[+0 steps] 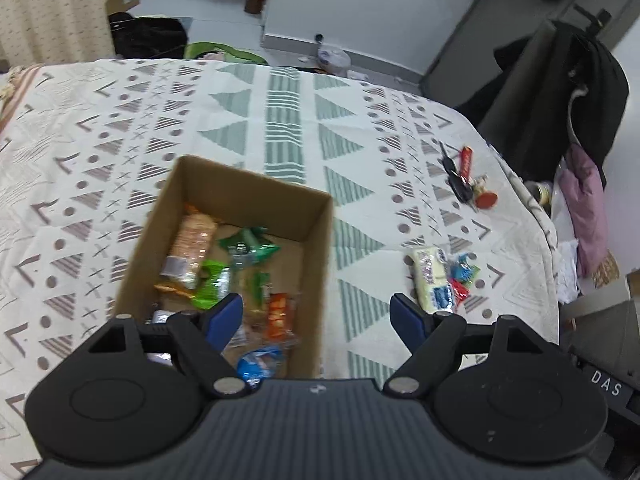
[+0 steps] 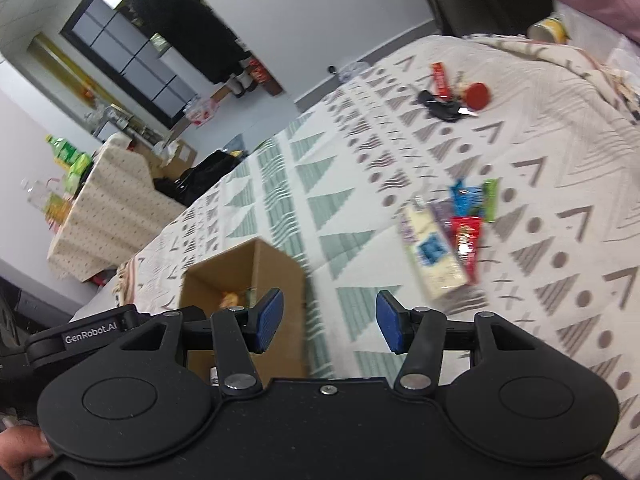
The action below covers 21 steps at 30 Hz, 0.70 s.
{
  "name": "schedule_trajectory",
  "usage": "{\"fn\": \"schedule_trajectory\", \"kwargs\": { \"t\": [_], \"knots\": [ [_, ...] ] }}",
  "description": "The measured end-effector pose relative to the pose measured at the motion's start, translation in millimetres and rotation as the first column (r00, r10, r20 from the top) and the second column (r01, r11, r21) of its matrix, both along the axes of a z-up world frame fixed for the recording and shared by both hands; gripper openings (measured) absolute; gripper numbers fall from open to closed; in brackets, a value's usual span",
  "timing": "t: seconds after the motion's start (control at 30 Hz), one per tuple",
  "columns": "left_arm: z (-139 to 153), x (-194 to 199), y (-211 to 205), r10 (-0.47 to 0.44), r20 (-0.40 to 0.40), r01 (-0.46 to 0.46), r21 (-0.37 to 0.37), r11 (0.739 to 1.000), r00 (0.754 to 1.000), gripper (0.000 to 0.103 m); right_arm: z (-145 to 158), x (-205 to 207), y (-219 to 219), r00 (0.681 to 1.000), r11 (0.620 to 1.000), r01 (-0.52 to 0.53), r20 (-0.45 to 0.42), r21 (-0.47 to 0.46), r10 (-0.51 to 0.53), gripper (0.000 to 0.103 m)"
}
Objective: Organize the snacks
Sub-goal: 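Move both tools back toward the remaining snacks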
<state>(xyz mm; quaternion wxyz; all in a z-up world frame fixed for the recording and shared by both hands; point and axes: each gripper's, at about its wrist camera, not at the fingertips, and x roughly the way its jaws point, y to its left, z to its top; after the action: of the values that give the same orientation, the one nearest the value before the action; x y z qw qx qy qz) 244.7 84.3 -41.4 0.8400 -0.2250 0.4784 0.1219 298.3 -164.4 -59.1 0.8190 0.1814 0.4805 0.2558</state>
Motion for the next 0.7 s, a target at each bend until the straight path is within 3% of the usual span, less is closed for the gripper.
{"fn": "schedule_trajectory", "kwargs": {
  "t": [0.27, 0.7],
  "knots": [
    [-6, 31, -34, -0.056, 0.006, 0.056, 0.007, 0.998, 0.998, 0.080, -16, 22, -33, 0.999, 0.999, 0.040, -0.021, 0.001, -0.040, 0.050],
    [-45, 84, -77, -0.131, -0.043, 0.130, -0.025, 0.991, 0.991, 0.078, -62, 60, -62, 0.991, 0.997, 0.076, -0.113, 0.007, -0.075, 0.035]
  ]
}}
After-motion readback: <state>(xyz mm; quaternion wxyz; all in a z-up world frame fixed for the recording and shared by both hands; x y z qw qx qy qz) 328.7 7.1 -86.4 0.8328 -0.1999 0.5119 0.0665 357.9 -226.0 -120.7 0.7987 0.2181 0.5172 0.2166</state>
